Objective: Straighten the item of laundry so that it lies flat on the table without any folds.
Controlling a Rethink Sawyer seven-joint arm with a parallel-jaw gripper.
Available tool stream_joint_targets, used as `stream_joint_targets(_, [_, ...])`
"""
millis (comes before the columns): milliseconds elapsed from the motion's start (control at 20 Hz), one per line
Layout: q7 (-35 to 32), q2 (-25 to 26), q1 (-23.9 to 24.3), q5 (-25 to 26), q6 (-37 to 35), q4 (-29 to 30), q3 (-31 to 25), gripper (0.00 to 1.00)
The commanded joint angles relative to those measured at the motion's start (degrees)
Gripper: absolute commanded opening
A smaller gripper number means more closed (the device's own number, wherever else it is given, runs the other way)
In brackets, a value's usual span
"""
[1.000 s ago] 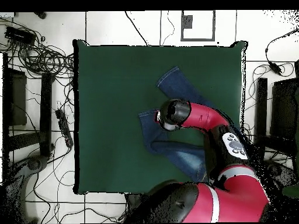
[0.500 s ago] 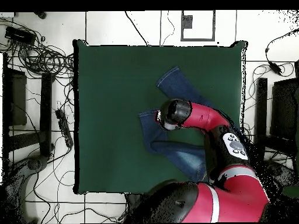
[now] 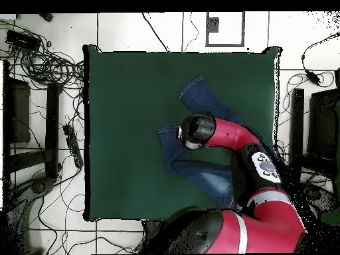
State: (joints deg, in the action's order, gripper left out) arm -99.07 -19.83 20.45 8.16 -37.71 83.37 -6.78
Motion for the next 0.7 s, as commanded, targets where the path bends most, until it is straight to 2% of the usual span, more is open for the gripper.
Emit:
stream_joint_targets(50, [-6.91, 3.68, -3.69, 4.40, 14.29, 7.28, -2.45, 0.00])
stream_joint_targets(400, [-10.55, 4.25, -5.51, 6.59, 26.11, 6.07, -0.75, 0.00])
stream_joint_targets(700, [-12.26, 2.53, -3.86, 5.63, 34.93, 7.74, -2.49, 0.00])
